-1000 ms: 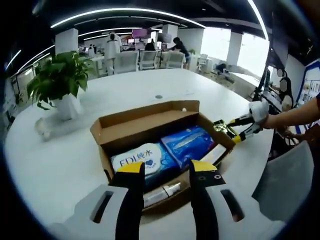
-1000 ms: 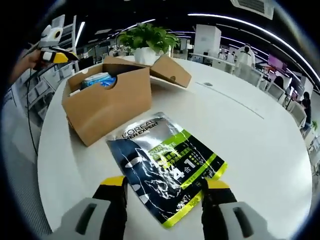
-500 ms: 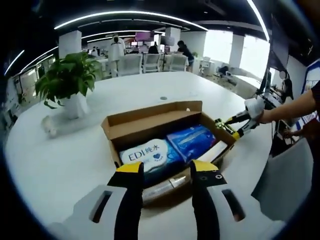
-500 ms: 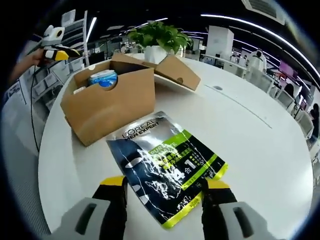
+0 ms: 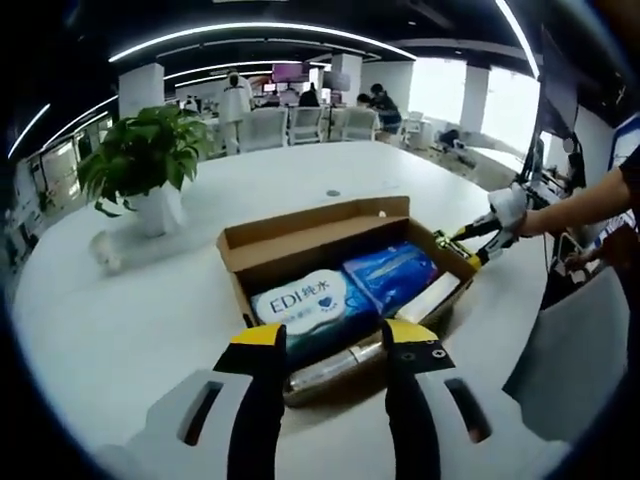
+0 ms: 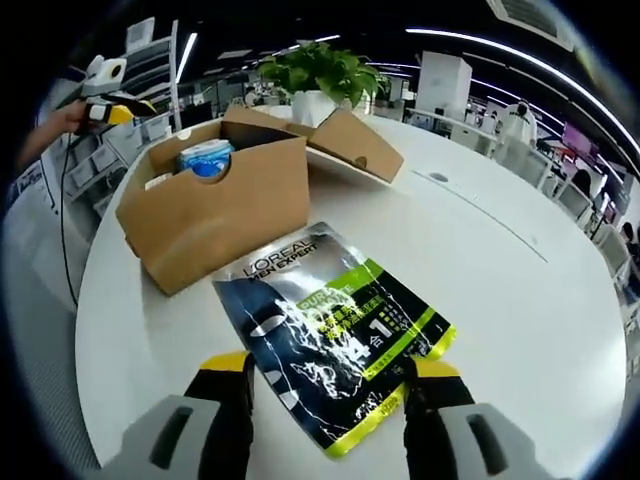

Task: Operate the shoe box by opening the lid, removing the specified soft item, and placing it in the target area until the item is outside and the box remains undamaged.

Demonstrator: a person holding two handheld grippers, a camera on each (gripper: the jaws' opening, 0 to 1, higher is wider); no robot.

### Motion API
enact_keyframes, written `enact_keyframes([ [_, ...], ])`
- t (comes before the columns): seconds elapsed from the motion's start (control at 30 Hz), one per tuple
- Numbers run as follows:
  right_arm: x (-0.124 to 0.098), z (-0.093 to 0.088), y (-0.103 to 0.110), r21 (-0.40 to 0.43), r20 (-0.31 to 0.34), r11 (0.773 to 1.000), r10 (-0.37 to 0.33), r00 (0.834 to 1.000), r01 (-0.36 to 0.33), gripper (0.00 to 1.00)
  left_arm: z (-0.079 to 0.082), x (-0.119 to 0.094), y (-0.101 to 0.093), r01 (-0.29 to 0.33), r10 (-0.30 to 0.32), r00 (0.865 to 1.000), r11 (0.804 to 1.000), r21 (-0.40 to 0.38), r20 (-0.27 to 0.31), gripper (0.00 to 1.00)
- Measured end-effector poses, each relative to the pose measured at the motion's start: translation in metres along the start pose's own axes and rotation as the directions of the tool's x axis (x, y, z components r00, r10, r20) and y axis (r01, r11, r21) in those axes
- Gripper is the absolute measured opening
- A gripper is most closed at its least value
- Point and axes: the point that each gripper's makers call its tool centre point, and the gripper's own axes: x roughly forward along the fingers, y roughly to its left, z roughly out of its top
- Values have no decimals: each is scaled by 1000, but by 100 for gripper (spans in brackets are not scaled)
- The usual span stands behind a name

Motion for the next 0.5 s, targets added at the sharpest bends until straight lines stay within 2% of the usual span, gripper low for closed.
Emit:
enact_keyframes([
  [0.23,-5,5,7,-27,8,1000,2,1000,-2,61,1,1,6,1,0,1000,1000,30,-13,40],
  [0.5,-18,25,8,-34,51,999,-2,999,4,66,2,8,9,22,-17,999,993,115,-45,41],
])
